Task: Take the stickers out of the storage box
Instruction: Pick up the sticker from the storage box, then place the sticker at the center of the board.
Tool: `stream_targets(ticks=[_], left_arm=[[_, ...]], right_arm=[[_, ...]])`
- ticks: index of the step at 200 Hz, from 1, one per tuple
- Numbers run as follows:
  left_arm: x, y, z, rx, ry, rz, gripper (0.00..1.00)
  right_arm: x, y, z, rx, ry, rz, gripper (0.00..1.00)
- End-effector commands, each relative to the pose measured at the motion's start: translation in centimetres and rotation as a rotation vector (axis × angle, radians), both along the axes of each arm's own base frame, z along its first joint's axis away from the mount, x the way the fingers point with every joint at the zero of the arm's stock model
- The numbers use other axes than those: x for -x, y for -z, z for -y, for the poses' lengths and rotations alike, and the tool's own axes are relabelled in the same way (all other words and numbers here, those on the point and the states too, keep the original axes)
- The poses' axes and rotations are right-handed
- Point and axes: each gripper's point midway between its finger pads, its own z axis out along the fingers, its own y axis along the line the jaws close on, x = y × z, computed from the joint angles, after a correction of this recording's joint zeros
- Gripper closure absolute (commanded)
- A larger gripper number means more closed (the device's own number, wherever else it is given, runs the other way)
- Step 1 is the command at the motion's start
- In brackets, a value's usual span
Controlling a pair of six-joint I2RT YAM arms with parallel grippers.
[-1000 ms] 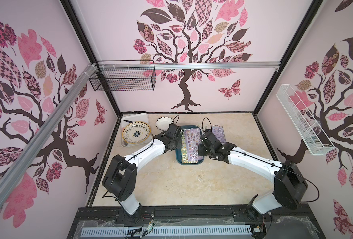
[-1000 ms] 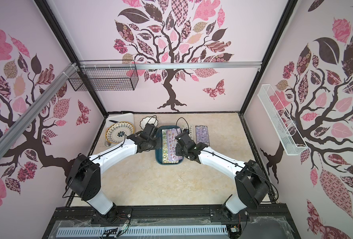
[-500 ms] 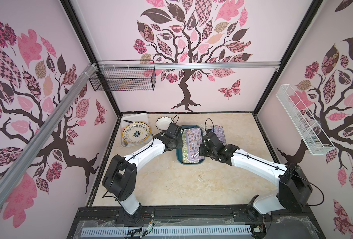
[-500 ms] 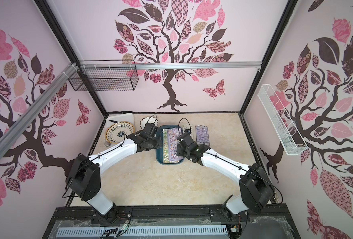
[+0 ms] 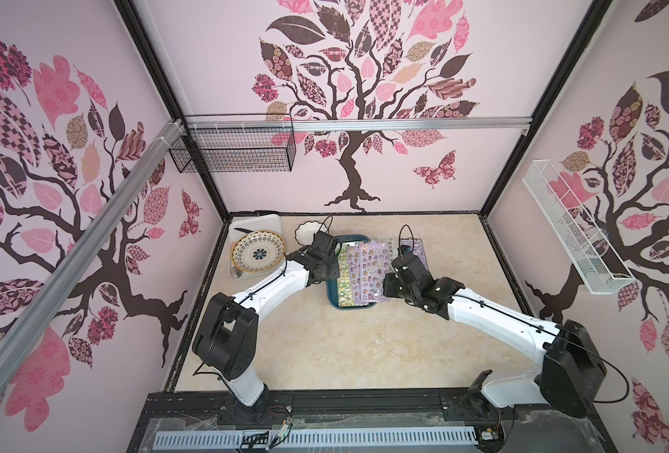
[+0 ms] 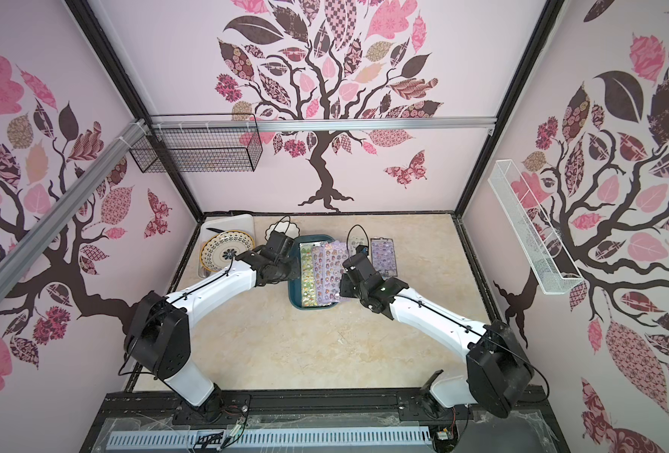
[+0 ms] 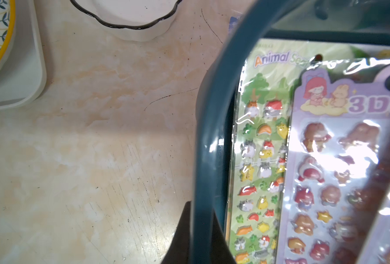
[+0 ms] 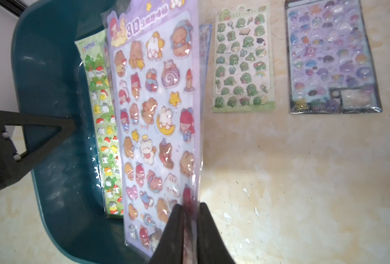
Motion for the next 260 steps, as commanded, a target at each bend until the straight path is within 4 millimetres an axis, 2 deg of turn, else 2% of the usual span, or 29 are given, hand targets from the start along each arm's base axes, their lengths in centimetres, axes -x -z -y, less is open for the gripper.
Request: stream_targets(ticks=[1, 16, 40, 54, 81, 114, 155, 169, 186, 208, 230, 247, 260], left_arm=[[-0.7, -3.1, 0.4, 0.053, -0.002, 0.073, 1.00], [-0.7, -3.2, 0.5, 0.058, -0.002, 0.077, 1.00], [-0.8, -3.6, 0.2, 0.048, -0.007, 0.087, 1.00], [-0.9, -3.6, -0.1, 0.052, -0.017, 0.086, 1.00], [-1.3, -3.2, -0.6, 0.072, -0.037, 0.068, 1.00], [-1.4, -3.3, -1.2, 0.064, -0.049, 0.074, 1.00], [-1.8, -3.3, -2.0, 0.067, -0.075, 0.075, 1.00], [-1.8, -3.4, -2.1, 0.071, -0.078, 0.075, 1.00], [-1.8, -3.5, -2.1, 0.081, -0.079, 0.078, 1.00], [-1.7, -3.5, -1.9, 0.090, -0.079, 0.078, 1.00], [-1.6, -3.7, -1.9, 0.096, -0.081, 0.082, 1.00], [-1.6, -3.8, -2.0, 0.100, -0.083, 0.084, 1.00], [-1.6, -3.6, -1.8, 0.104, -0.080, 0.079, 1.00]], right_arm=[[-0.1, -0.8, -0.3, -0.023, -0.013, 0.009, 0.84], [-0.1, -0.8, -0.8, -0.036, -0.029, -0.004, 0.86], [-0.2, -1.6, -0.1, -0.038, 0.005, 0.012, 0.91], [-0.1, -2.7, 0.6, -0.050, 0.028, 0.036, 0.95], [-0.5, -4.9, 2.3, -0.046, 0.079, 0.090, 0.97], [-2.3, -6.8, 5.8, -0.030, 0.171, 0.040, 1.00], [-5.8, -8.3, 12.4, 0.073, 0.328, -0.060, 1.00], [-6.9, -7.6, 14.9, 0.116, 0.369, -0.136, 1.00], [-7.9, -5.8, 17.6, 0.149, 0.413, -0.226, 1.00], [-7.9, -3.0, 21.0, 0.177, 0.469, -0.350, 1.00], [-6.6, 0.0, 22.8, 0.188, 0.492, -0.446, 1.00], [-5.4, 1.5, 24.0, 0.192, 0.519, -0.473, 1.00], [-4.8, 2.7, 24.0, 0.149, 0.523, -0.480, 1.00]])
